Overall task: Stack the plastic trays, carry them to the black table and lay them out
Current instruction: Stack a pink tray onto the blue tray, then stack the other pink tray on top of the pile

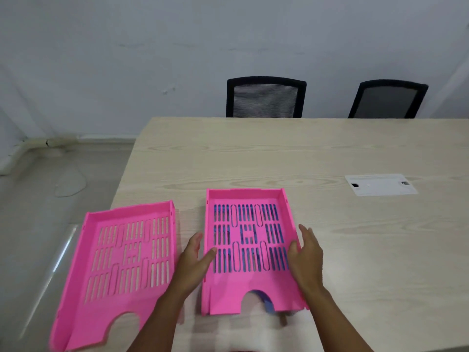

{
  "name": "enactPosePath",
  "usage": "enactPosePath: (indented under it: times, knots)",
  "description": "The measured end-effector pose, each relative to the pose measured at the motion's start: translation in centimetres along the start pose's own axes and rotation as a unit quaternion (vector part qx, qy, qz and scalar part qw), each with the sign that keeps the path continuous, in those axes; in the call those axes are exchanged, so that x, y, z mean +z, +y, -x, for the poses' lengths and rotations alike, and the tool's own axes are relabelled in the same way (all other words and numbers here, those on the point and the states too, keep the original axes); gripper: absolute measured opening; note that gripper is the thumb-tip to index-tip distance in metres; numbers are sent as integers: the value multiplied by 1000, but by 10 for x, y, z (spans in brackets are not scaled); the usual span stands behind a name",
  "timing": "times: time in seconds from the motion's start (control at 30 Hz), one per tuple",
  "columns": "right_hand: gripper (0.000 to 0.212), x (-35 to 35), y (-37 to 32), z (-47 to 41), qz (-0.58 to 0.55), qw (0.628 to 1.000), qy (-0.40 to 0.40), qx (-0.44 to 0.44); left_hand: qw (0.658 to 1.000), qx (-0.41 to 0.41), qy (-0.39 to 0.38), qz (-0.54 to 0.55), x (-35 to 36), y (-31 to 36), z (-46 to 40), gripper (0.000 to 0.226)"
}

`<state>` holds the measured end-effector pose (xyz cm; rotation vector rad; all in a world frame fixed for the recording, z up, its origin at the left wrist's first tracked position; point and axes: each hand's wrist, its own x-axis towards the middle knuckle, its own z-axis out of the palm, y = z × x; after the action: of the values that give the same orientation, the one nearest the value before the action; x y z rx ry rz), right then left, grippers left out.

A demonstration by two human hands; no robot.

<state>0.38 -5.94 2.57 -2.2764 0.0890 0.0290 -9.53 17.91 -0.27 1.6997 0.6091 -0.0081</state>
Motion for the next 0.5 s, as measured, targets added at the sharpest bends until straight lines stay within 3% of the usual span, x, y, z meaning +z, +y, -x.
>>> enactPosePath:
  times: [0.13,0.37,0.5]
  knots:
    - [45,19,-32,11,-23,997,-22,-66,999,12,52,9,-27,-6,4,67]
    - [47,104,-100,56,-14,973,-183,-142,988,3,155,-8,-103,-27,29,59]
    - [51,149,-128,91,-4,952,-271,-144,971,-7,221,-89,-152,-46,48,65]
